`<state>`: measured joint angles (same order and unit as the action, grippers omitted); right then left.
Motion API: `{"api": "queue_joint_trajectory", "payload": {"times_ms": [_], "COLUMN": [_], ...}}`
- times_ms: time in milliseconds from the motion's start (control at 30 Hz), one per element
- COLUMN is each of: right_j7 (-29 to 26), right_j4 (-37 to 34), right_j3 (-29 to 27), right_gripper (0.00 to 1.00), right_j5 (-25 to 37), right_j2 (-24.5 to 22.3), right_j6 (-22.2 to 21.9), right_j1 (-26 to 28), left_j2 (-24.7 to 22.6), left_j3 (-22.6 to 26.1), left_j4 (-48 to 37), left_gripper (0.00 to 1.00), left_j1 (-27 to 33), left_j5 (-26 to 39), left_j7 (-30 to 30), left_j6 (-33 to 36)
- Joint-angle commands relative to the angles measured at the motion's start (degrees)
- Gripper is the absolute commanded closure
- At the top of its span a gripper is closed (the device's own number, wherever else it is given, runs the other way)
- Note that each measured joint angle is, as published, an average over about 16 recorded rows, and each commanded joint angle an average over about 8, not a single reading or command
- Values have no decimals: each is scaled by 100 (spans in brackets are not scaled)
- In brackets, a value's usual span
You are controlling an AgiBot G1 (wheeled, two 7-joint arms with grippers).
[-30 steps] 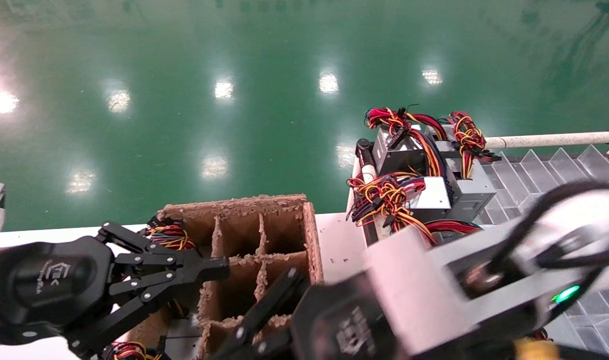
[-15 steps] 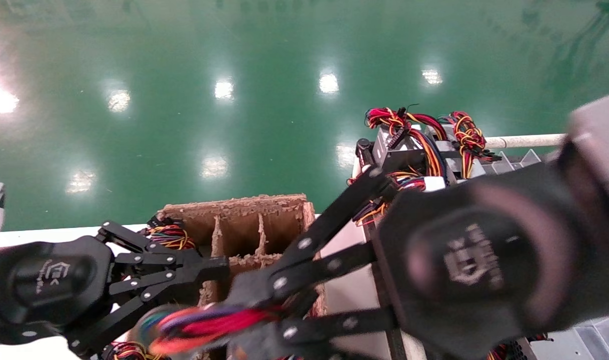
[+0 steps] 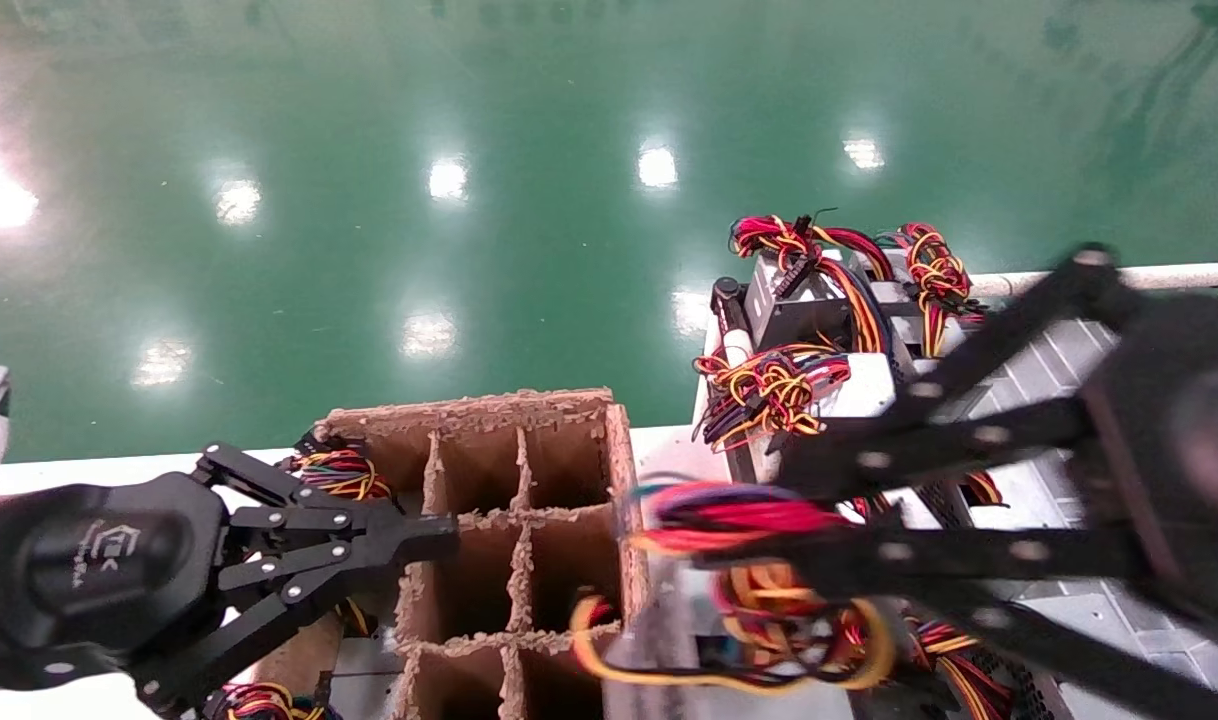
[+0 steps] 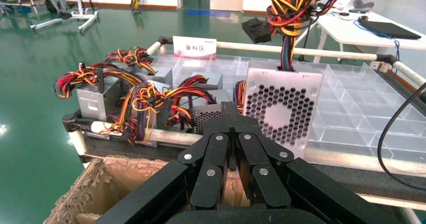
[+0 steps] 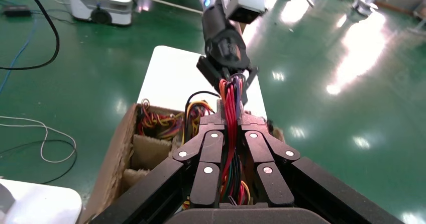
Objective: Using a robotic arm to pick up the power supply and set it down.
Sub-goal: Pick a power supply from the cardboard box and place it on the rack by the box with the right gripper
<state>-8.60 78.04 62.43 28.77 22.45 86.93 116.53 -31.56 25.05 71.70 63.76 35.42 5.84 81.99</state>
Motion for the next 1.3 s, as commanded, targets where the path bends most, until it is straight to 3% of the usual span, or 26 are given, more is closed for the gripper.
{"api": "queue_joint_trajectory", "payload": {"times_ms": [33, 300, 800, 1300], "right_j7": [-144, -299, 73, 179], "right_j4": [11, 29, 34, 4], "right_j3": [-10, 176, 752, 519], "right_gripper": [100, 100, 100, 100], "right_j5": [20, -4, 80, 801], "right_j2": [-186, -1062, -2294, -2514], "right_j6": [94, 302, 397, 341], "right_j1": [83, 70, -295, -298], "left_j2": [0, 0, 0, 0], "left_j3": [0, 0, 0, 0], "left_j4": [0, 0, 0, 0], "left_gripper": [100, 100, 100, 100], "left_j1": [0, 0, 0, 0], "left_j5": [0, 0, 0, 0], "left_j7": [0, 0, 0, 0], "left_j6": [0, 0, 0, 0]}}
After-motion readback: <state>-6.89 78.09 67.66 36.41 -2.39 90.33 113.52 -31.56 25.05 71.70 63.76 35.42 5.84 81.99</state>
